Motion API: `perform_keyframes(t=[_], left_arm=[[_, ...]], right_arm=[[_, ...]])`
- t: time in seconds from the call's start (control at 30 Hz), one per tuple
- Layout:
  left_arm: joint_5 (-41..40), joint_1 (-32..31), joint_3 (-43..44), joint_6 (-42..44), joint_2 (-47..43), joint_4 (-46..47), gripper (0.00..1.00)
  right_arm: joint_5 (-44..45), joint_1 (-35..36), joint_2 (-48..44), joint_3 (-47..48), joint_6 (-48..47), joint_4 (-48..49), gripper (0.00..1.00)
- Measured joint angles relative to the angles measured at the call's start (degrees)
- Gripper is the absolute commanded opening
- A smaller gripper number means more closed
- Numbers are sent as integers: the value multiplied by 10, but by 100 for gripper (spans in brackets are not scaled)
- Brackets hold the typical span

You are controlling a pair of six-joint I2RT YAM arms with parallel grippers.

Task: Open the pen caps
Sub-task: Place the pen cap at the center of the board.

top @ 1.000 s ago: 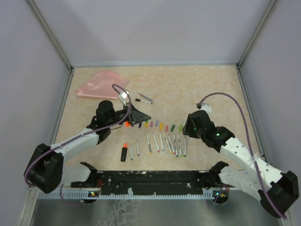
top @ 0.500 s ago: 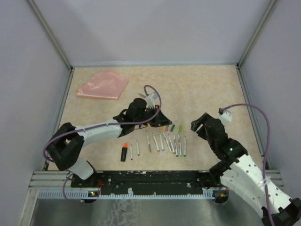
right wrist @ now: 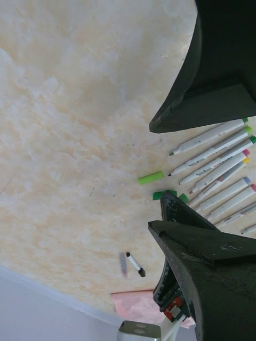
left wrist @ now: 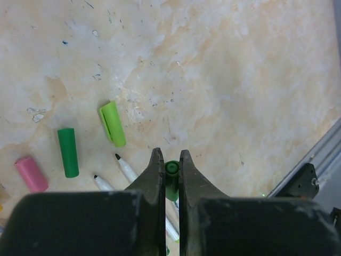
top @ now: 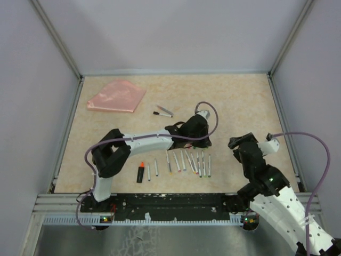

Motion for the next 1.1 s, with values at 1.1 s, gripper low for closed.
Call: perform_keyframes(t=[1.1], left_arm=[[-97,-25,210,37,174,-167,37]], right_arm=[[17,0,-17,-17,47,-39,67]])
